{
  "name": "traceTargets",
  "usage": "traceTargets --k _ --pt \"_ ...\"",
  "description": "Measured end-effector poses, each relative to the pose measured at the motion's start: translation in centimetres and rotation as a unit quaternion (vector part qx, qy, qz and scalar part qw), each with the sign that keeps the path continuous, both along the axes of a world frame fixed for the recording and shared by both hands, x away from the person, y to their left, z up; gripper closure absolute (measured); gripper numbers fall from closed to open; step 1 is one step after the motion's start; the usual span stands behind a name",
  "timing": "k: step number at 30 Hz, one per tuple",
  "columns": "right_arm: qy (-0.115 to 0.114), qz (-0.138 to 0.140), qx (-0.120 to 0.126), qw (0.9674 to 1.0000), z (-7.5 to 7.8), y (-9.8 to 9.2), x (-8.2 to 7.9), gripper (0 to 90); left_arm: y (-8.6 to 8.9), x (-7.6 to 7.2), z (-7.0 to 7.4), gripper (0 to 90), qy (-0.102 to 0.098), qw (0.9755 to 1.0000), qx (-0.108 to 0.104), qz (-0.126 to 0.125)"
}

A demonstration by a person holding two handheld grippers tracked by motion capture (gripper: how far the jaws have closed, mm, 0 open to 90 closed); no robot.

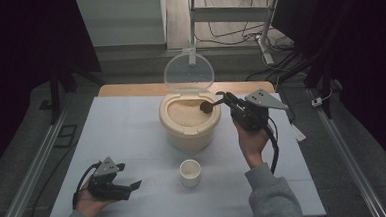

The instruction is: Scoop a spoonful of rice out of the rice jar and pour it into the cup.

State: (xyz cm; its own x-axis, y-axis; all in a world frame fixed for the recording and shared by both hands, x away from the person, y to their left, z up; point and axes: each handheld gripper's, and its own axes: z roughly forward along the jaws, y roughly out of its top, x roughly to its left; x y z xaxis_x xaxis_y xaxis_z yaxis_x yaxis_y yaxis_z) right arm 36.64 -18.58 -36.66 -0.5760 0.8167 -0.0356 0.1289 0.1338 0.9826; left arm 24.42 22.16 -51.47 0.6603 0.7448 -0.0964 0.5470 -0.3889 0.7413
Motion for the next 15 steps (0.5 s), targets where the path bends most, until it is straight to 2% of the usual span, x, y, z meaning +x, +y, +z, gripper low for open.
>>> traceTargets --k 9,15 --pt "0.035 0.011 0.02 0.9991 -1.2 0.7 1.2 83.3 0.0 0.0 0.0 13.1 0.0 1.0 0.0 0.0" --pt "0.062 0.015 0.054 0.9965 -2.3 0.8 1.8 83.3 -0.1 0.0 0.0 13.2 0.0 1.0 0.0 -0.002"
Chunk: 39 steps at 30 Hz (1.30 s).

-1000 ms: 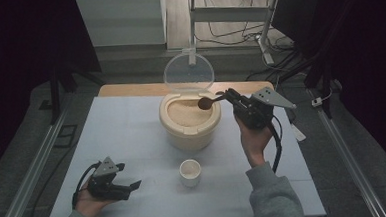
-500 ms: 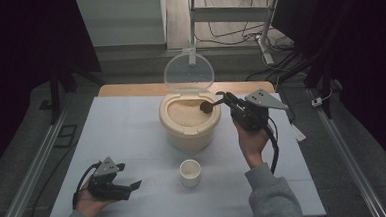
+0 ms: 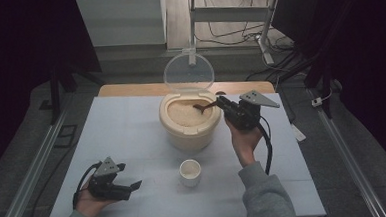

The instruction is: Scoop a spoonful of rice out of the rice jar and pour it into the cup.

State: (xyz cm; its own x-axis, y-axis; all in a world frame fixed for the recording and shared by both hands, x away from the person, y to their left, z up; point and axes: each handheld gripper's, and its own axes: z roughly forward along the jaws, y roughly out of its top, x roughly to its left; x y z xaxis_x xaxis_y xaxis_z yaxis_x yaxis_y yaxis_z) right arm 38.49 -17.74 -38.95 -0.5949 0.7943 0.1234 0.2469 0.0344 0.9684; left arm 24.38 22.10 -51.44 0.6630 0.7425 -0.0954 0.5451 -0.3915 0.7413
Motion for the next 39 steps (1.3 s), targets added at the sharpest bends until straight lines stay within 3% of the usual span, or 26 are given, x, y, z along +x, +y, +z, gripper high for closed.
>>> traceTargets --k 6,15,24,30,34,39 --pt "0.028 -0.001 0.038 0.9989 -0.9 -0.5 0.6 83.3 -0.1 0.0 0.0 13.2 -0.001 1.0 0.001 -0.001" --pt "0.064 0.0 0.091 0.9938 -1.4 -1.2 0.9 82.8 -0.1 0.1 0.0 13.2 -0.001 1.0 0.001 -0.001" --pt "0.091 -0.001 0.14 0.986 -1.6 -2.3 0.9 83.1 -0.1 0.1 0.0 13.3 -0.002 1.0 0.002 0.0" --pt "0.109 -0.004 0.175 0.9785 -1.7 -3.0 1.0 83.3 -0.1 0.0 0.1 13.2 -0.005 1.0 0.002 0.0" --pt "0.117 -0.007 0.181 0.9764 -1.7 -3.3 1.0 83.4 -0.1 0.1 0.1 13.2 -0.004 1.0 0.003 0.0" --pt "0.136 -0.008 0.205 0.9692 -1.9 -3.8 1.1 83.4 -0.1 0.0 0.1 13.2 -0.005 1.0 0.003 0.0"
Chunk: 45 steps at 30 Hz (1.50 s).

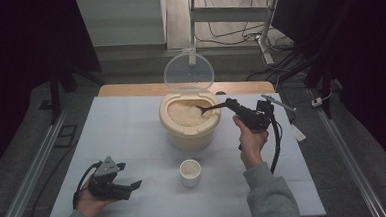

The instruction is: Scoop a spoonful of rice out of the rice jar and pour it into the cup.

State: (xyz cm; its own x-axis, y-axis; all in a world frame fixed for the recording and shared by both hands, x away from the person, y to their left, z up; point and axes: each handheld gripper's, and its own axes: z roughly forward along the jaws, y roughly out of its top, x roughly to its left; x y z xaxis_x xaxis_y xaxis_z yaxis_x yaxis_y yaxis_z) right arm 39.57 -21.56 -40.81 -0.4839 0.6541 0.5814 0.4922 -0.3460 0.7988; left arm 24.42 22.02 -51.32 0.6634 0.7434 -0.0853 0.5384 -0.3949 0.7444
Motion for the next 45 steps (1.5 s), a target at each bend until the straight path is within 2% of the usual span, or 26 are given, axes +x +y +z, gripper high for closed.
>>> traceTargets --k 7,13,21,31,41,45 --pt "0.029 -0.003 0.038 0.9989 -0.3 -0.6 0.2 83.4 -0.1 0.0 0.0 13.2 0.0 1.0 0.0 0.0" --pt "0.034 -0.004 0.05 0.9981 -0.3 -0.9 0.2 83.4 -0.1 0.0 0.0 13.2 -0.001 1.0 0.0 0.0" --pt "0.052 -0.003 0.07 0.9961 -0.4 -1.4 0.2 83.4 -0.2 0.0 0.0 13.2 -0.001 1.0 0.002 -0.002" --pt "0.06 -0.001 0.09 0.9942 -0.6 -1.9 0.2 83.4 -0.2 0.1 0.0 13.3 0.0 1.0 0.003 -0.003" --pt "0.077 0.001 0.12 0.9898 -0.7 -2.5 0.3 83.4 -0.4 0.1 -0.1 13.3 0.0 1.0 0.004 -0.004" --pt "0.091 0.001 0.126 0.9878 -0.9 -2.7 0.5 83.4 -0.4 0.1 -0.1 13.3 0.0 1.0 0.005 -0.005"
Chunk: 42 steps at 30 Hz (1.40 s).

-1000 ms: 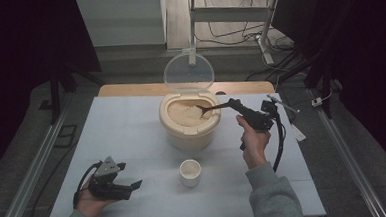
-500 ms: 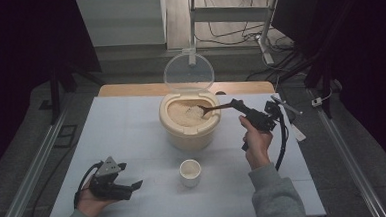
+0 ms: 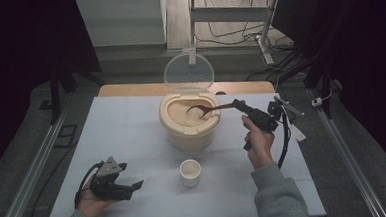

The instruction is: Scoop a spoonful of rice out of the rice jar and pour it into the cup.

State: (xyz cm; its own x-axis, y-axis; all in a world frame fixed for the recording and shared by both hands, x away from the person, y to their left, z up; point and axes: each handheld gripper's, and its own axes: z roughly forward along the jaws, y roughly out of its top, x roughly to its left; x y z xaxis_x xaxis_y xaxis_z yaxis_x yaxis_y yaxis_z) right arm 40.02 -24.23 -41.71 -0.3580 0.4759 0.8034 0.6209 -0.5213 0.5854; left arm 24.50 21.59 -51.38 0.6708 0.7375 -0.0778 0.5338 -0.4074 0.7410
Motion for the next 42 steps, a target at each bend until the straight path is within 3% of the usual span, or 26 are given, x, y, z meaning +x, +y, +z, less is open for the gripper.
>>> traceTargets --k 9,36,42 --pt "0.007 0.004 0.019 0.9998 0.02 -0.42 0.01 83.4 0.02 0.03 0.0 13.3 0.0 1.0 0.0 0.0" --pt "0.004 0.023 0.022 0.9995 0.73 -0.57 -0.57 83.4 -0.14 0.08 -0.01 13.3 0.001 1.0 0.001 -0.001" --pt "0.009 0.038 0.029 0.9988 0.78 -0.88 -0.9 83.4 -0.13 0.06 0.03 13.4 0.001 1.0 0.001 -0.001"
